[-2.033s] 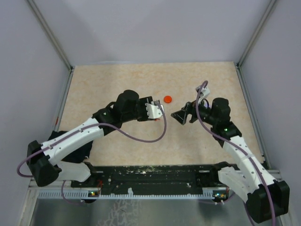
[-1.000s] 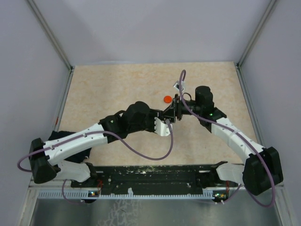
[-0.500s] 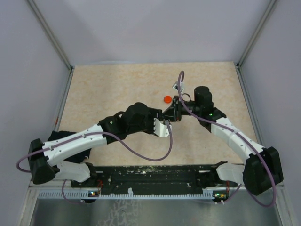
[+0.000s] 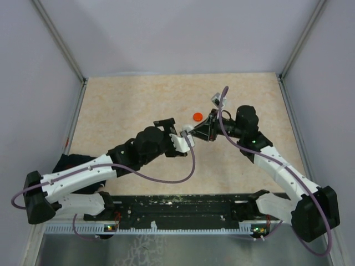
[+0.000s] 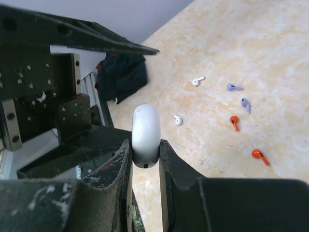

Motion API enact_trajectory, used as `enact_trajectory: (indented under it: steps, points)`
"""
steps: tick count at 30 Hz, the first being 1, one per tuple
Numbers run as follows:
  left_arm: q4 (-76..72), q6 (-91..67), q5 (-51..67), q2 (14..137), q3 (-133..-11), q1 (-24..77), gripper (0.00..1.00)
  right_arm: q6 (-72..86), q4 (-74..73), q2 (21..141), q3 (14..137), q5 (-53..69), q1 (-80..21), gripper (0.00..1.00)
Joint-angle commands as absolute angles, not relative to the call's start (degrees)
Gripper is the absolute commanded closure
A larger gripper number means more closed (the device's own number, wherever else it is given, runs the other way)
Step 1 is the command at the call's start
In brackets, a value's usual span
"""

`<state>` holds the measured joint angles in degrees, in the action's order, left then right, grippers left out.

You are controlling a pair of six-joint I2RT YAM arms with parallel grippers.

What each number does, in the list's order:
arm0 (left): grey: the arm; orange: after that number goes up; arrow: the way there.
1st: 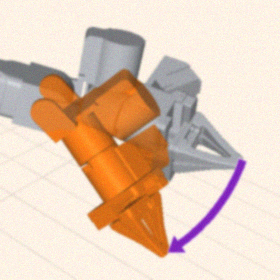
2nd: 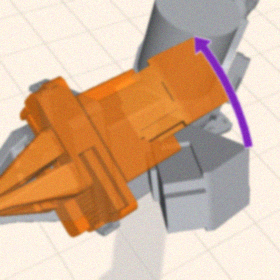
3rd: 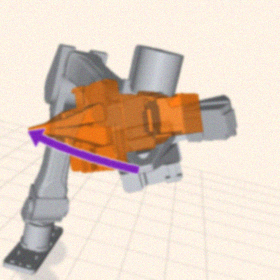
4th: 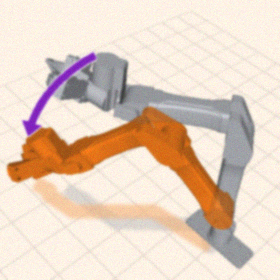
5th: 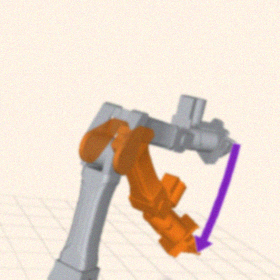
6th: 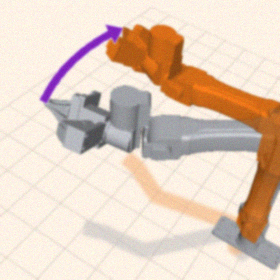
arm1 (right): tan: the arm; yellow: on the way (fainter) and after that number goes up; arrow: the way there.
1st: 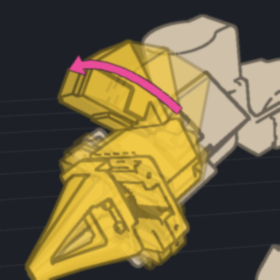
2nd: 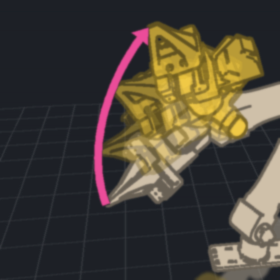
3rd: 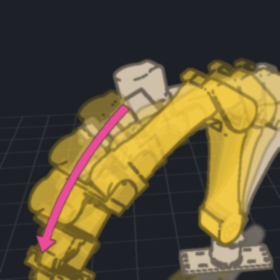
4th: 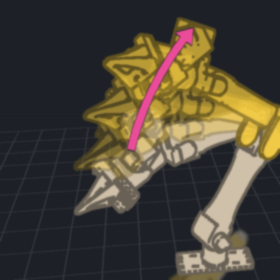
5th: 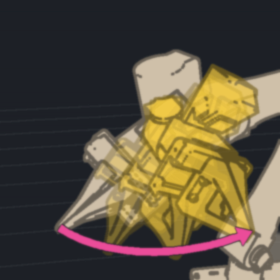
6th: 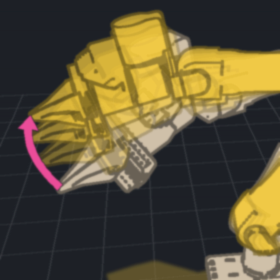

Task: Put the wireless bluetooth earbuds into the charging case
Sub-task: Pick up the charging case at the center of the board.

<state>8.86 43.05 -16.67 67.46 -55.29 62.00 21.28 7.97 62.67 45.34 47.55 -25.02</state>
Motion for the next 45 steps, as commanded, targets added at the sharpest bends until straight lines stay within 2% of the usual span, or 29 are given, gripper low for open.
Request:
enact_trajectory:
  steps: [1,13,18,27,29,33,38,45]
  points:
    - [0.83,31.91,-24.91,63.79,-52.01,62.05,0.00,23.99,17.71,58.74,41.70,41.43,-25.51,1.00]
    - [-3.79,3.45,-32.63,64.42,-50.57,59.21,0.01,28.68,37.94,52.54,29.03,32.45,-25.49,1.00]
    - [-8.01,-6.10,-21.57,61.60,-48.60,55.78,0.00,31.43,43.95,52.12,26.61,31.79,-25.49,1.00]
    - [-25.27,-17.31,-5.15,53.80,-37.86,49.10,0.00,34.38,49.36,52.55,24.57,31.90,-25.62,1.00]
    - [-25.74,-19.98,-2.99,54.11,-38.04,47.63,0.01,34.68,50.55,52.60,24.18,31.79,-25.74,1.00]
    - [-32.15,-26.48,2.60,55.71,-36.80,45.92,0.08,36.11,54.28,52.99,22.96,31.64,-25.93,1.00]
    - [-42.58,-32.40,11.92,58.67,-35.70,44.83,0.11,37.67,55.23,53.06,22.94,32.61,-26.02,1.00]
    - [-51.29,-40.53,18.90,62.83,-36.02,44.74,0.14,41.00,61.11,53.42,22.53,33.02,-26.41,1.00]
